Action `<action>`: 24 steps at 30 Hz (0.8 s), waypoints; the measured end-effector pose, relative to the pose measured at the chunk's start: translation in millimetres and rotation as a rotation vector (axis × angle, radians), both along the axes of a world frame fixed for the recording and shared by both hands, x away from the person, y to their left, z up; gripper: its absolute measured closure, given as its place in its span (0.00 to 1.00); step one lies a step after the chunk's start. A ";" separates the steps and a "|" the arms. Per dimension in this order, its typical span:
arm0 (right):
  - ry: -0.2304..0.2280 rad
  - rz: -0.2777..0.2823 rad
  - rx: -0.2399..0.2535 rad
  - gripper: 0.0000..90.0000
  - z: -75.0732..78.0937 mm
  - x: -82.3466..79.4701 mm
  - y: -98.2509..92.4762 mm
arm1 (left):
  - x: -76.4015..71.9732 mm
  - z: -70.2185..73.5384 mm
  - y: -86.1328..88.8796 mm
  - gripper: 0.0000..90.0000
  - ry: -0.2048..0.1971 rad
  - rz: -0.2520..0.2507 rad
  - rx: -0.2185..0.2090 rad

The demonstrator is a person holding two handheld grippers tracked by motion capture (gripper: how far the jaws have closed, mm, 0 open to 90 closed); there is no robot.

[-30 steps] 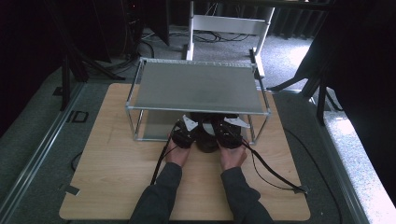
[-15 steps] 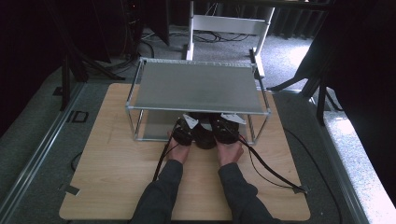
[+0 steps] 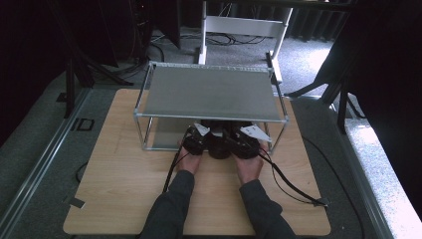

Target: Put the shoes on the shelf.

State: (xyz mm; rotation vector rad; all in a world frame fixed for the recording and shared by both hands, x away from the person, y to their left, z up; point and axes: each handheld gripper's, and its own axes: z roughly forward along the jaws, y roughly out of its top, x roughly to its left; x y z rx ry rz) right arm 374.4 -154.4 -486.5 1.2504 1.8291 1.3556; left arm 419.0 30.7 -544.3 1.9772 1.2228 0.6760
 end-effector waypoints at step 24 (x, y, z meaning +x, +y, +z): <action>0.184 -0.002 -0.047 0.56 -44.3 -15.8 -44.1 | 11.8 1.4 3.9 0.96 0.011 0.038 0.023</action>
